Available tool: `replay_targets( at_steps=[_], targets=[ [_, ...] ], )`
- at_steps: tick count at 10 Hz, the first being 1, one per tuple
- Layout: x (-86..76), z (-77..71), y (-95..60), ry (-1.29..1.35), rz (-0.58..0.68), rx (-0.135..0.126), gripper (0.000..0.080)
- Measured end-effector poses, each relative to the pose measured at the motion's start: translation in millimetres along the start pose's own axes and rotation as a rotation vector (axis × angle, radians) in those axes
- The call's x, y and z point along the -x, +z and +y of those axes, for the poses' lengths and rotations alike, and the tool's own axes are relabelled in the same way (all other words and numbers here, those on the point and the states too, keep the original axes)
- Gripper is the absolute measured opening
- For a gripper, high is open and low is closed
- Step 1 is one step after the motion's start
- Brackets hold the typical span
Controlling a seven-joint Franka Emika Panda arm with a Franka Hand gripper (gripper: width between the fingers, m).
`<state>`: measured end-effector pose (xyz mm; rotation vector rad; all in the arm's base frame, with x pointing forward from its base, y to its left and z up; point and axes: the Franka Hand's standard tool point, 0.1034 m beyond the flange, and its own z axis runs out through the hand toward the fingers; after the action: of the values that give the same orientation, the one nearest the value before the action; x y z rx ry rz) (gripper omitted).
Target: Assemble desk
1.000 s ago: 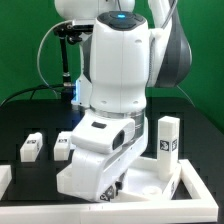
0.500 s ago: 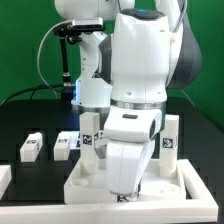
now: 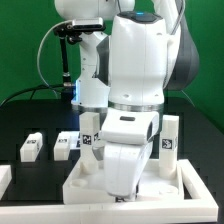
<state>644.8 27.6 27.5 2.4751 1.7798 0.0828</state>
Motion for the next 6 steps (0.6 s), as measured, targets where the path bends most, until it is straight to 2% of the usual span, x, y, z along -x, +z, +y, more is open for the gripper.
replay_targets(
  at_steps=[4, 6],
  targets=[
    [-19.4, 5.2, -5.4, -0.074, 0.0, 0.046, 0.0074],
    [-18.9, 5.2, -5.2, -0.08, -0.01, 0.036, 0.0074]
  ],
)
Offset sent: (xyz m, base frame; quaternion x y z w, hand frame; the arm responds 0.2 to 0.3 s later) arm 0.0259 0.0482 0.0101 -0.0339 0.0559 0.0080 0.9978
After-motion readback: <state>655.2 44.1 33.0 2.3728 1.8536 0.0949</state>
